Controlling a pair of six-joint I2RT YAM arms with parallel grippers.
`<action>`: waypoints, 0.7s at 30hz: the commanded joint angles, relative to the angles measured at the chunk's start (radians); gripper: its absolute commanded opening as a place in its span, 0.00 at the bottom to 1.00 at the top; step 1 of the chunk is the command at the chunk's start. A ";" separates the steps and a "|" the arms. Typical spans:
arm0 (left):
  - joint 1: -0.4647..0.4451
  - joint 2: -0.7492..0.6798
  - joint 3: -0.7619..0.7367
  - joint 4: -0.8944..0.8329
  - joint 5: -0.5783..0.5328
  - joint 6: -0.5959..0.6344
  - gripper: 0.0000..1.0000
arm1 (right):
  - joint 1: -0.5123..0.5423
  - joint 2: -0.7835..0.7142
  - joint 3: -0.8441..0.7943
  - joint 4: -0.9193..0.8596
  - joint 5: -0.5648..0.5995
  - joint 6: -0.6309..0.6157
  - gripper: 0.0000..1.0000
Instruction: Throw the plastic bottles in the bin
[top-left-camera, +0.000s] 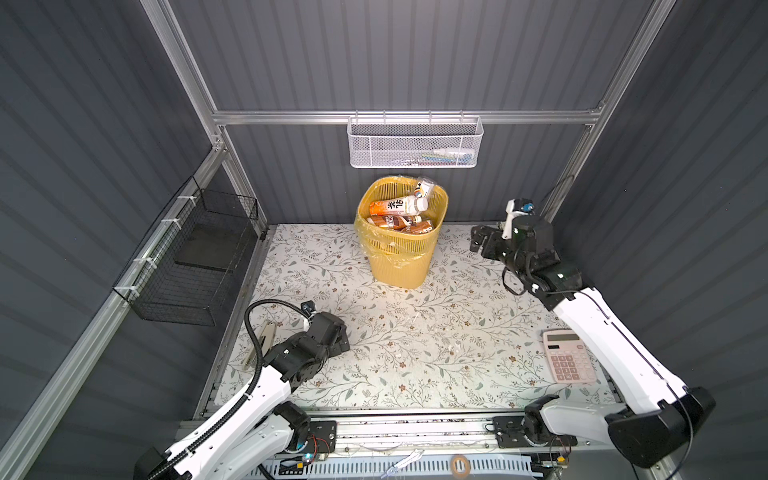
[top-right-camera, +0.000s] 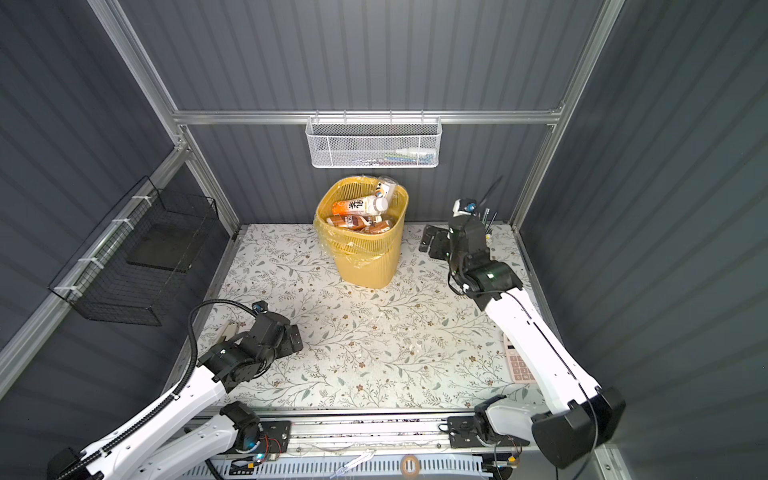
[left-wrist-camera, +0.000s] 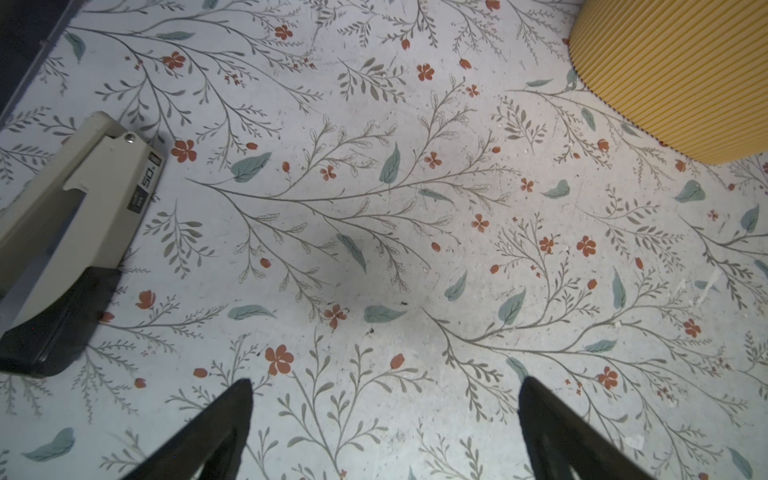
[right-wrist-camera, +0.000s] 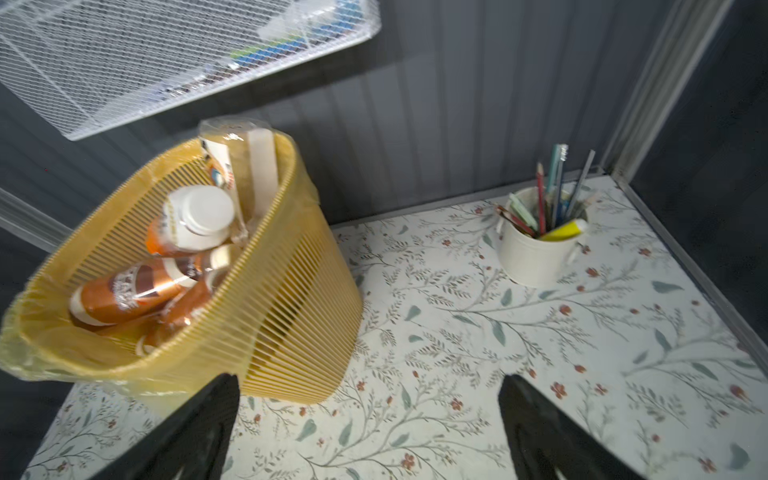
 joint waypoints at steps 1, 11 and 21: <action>0.000 -0.027 0.038 -0.028 -0.088 -0.011 1.00 | -0.045 -0.135 -0.203 0.164 0.029 -0.082 0.99; 0.000 -0.007 0.027 0.084 -0.316 0.075 1.00 | -0.202 -0.303 -0.829 0.755 0.017 -0.380 0.99; 0.002 0.090 -0.099 0.560 -0.541 0.414 1.00 | -0.330 0.034 -0.954 1.244 -0.087 -0.417 0.99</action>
